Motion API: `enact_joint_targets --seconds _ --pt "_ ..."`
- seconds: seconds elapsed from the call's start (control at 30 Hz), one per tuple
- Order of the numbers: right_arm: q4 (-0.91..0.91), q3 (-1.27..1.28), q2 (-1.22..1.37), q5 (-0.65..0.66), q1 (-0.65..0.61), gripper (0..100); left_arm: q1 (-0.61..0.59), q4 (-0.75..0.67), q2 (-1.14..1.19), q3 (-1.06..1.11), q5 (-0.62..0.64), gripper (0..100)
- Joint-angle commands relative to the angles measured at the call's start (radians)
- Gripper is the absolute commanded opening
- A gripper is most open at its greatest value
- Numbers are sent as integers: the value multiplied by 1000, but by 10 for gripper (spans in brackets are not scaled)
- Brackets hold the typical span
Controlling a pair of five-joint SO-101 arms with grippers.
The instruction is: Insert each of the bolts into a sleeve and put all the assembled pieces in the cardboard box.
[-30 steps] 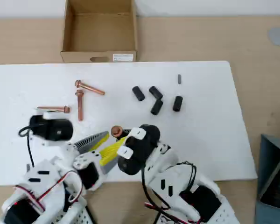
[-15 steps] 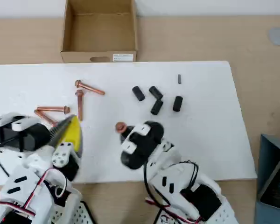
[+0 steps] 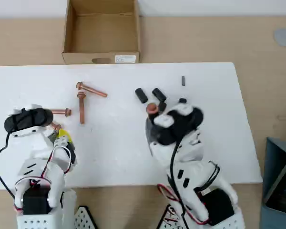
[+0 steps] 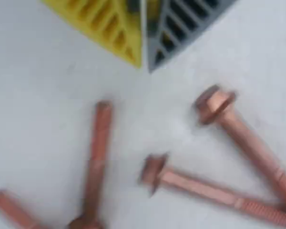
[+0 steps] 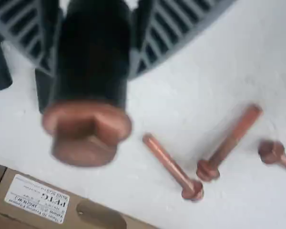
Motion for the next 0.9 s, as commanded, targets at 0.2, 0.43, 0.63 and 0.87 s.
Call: enact_joint_targets --seconds 0.2,0.43,0.63,0.87 --pt "-26 -572 648 -35 13 9 -52 -120 -8 133 -46 2" --pt "-166 -779 966 28 31 9 -54 -152 -8 199 -81 2" --pt "-325 -898 1207 150 74 9 -54 -150 -8 247 -80 2" --pt "-433 -1139 1508 212 105 9 -54 -150 -8 245 -80 2"
